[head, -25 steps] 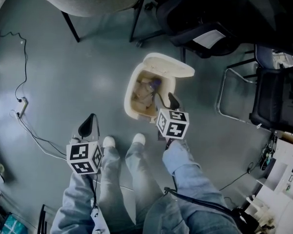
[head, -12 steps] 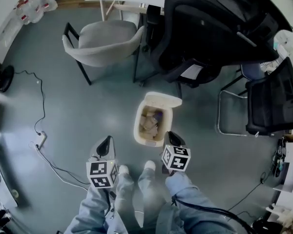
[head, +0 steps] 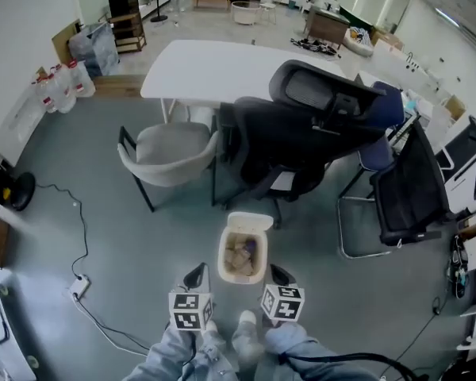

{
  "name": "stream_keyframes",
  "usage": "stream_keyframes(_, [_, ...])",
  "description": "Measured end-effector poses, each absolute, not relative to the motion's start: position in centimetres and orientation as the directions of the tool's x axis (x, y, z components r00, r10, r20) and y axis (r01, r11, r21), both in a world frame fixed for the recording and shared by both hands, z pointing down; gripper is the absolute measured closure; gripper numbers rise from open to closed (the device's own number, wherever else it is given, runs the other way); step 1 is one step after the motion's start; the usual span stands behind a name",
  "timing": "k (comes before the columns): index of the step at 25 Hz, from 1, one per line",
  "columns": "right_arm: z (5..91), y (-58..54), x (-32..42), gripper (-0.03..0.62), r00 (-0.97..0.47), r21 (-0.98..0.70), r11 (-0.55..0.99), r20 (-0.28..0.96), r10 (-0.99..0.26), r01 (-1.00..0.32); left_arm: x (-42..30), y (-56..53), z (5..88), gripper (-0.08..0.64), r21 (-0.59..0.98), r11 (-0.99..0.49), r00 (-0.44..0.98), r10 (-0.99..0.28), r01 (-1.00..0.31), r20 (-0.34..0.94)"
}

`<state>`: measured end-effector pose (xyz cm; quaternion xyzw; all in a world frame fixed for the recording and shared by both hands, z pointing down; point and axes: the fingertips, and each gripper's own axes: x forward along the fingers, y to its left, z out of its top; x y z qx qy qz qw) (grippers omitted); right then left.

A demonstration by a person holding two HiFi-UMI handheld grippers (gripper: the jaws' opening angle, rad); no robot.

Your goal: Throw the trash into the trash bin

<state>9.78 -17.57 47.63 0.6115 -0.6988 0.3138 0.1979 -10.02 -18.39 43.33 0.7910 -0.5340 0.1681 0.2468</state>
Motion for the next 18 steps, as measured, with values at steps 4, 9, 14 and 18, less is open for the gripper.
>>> stream_keyframes(4, [42.4,-16.9,10.8,0.588,-0.187,-0.182,0.095,0.601,-0.777,-0.979,-8.4,-18.1,39.1,0.551,0.188,-0.368,0.412,-0.779,-0.911,0.472])
stream_keyframes(9, [36.4,-16.3,15.0,0.588,-0.115,-0.136,0.051,0.517,-0.848,-0.989,-8.3,-19.0,33.5,0.551,0.149,-0.397,0.424,-0.822,-0.905,0.380])
stream_keyframes(14, [33.2,-14.2,20.5,0.588,-0.010,-0.131,-0.059,0.472,-0.881,-0.990,-8.2,-19.6,30.0,0.551,0.140,-0.395,0.419,-0.851,-0.908,0.318])
stream_keyframes(18, [32.9,-12.3,23.0,0.588,0.039,-0.134,-0.118,0.483,-0.875,-0.984,-7.4,-19.4,29.5,0.551,0.147,-0.394,0.420,-0.851,-0.907,0.314])
